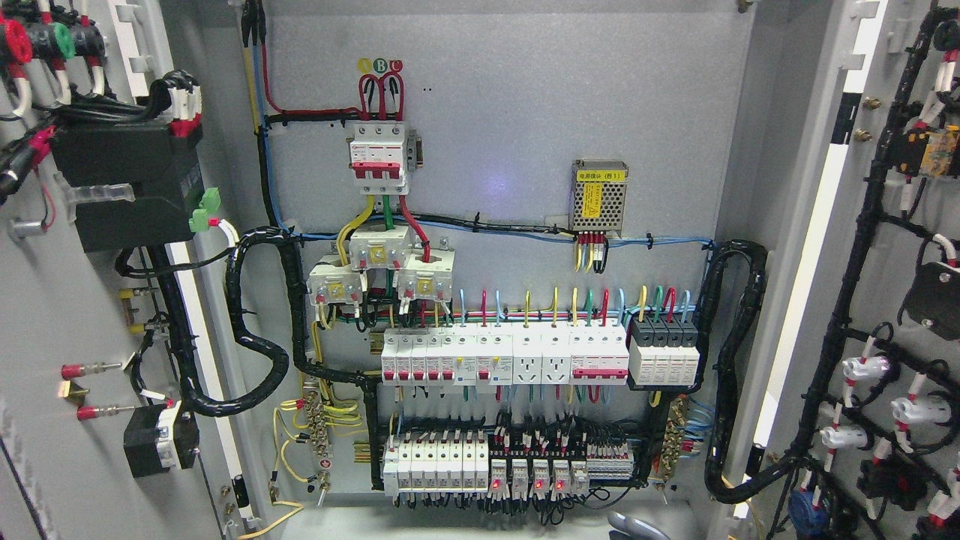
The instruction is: Open door with both hands
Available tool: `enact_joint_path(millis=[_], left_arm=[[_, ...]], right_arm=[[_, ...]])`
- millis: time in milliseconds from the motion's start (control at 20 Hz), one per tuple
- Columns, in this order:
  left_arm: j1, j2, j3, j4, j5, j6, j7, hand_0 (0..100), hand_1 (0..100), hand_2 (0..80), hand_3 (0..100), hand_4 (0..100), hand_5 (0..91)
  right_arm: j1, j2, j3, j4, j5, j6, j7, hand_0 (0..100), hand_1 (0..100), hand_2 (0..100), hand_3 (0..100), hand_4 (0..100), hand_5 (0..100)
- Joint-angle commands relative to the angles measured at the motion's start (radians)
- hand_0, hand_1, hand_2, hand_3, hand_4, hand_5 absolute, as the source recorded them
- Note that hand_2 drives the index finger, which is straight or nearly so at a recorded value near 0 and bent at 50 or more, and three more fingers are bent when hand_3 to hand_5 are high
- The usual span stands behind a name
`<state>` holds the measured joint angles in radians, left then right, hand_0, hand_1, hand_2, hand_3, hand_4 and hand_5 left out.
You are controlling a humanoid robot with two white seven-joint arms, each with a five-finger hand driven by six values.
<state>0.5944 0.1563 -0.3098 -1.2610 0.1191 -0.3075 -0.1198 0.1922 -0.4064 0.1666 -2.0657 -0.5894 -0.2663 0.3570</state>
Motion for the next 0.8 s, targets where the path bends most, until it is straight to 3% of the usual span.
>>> enact_joint_path(millis=[0, 200, 501, 751], left_arm=[[0.084, 0.133, 0.011, -0.541, 0.002, -0.025, 0.0, 0, 0, 0.0, 0, 0, 0.0], [0.096, 0.164, 0.012, -0.679, 0.002, -0.05, 0.0, 0, 0, 0.0, 0, 0, 0.0], [0.09, 0.183, 0.044, -0.811, 0.004, -0.067, 0.0, 0, 0, 0.0, 0, 0, 0.0], [0.004, 0.174, 0.044, -0.833, 0.004, -0.096, 0.0, 0, 0, 0.0, 0, 0, 0.0]], right_arm=[[0.098, -0.025, -0.079, -0.011, -0.003, -0.085, 0.002, 0, 0, 0, 0, 0, 0], [0.122, -0.038, -0.114, -0.013, -0.003, -0.109, 0.002, 0, 0, 0, 0, 0, 0], [0.115, -0.029, -0.2, -0.014, -0.036, -0.136, 0.002, 0, 0, 0, 0, 0, 0], [0.113, -0.035, -0.262, -0.02, -0.185, -0.139, 0.002, 0, 0, 0, 0, 0, 0]])
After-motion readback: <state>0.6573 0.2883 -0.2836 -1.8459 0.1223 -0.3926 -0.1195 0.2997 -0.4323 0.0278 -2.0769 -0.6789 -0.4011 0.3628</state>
